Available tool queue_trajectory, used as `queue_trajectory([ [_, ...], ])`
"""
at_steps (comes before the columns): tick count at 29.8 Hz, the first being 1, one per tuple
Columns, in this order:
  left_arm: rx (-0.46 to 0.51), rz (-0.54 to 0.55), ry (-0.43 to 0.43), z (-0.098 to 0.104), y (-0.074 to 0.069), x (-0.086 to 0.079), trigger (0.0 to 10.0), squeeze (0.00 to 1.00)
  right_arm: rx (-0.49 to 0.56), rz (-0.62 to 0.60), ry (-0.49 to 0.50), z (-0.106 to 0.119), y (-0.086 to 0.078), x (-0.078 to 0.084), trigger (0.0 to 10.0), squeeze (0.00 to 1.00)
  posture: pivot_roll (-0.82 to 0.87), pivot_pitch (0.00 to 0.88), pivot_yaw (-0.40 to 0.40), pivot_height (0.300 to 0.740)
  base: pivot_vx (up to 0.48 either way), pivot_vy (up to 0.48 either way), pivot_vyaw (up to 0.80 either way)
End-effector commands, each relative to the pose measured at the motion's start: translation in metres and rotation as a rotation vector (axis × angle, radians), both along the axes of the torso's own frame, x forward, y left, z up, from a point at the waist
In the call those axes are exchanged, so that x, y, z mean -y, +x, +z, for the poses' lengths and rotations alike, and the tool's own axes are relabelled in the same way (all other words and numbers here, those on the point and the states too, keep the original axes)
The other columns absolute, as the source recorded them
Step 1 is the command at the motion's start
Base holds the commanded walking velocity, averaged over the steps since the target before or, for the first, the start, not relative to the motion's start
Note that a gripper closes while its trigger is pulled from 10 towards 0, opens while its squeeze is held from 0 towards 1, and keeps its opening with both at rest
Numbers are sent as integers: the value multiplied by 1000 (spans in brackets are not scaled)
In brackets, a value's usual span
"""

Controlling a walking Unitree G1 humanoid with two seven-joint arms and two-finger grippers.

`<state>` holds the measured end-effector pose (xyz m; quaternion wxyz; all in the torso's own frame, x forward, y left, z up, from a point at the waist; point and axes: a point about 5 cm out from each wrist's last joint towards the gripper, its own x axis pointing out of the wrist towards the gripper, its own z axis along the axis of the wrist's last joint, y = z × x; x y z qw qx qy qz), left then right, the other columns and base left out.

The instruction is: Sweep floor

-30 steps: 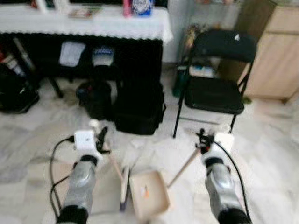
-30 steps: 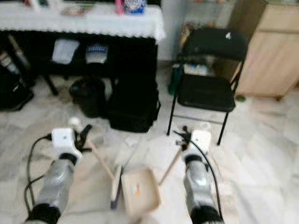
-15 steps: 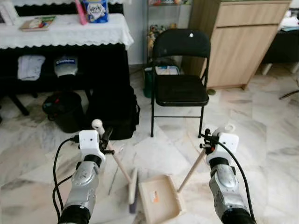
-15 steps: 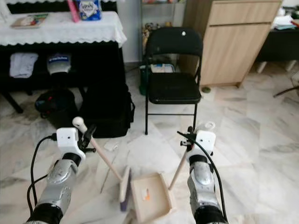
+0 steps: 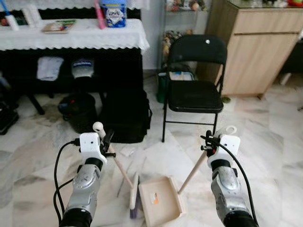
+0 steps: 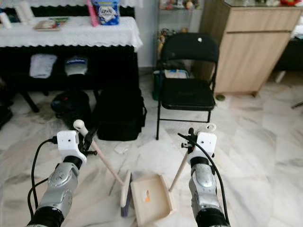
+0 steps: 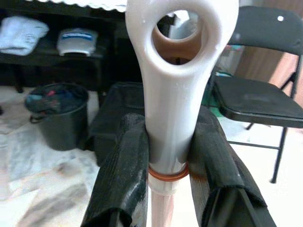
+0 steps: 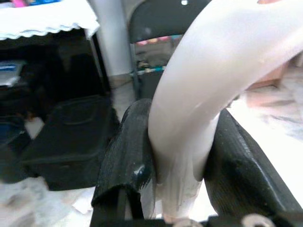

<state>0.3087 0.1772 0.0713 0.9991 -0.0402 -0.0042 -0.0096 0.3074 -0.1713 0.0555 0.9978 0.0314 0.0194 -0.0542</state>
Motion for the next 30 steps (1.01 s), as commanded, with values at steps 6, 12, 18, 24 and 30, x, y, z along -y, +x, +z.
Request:
queue_trajectory([
  [6,28,-6,17,8,4,-1,10000,0,59,13,10,11,5,-4,10000,0,-33,17,20,740,0,340,0],
  [12,27,-9,17,8,4,-1,10000,0,56,17,11,11,5,-6,10000,0,-33,18,23,740,0,312,0],
  [18,25,-7,19,7,3,-2,10000,0,55,15,10,10,4,-6,10000,0,-33,26,23,740,0,284,0],
  [24,34,-8,30,8,3,-2,10000,0,53,15,9,10,4,-6,10000,0,-34,29,24,740,0,0,0],
  [30,44,-17,13,9,3,0,10000,0,50,18,11,9,4,-6,10000,0,-34,29,24,740,0,0,0],
])
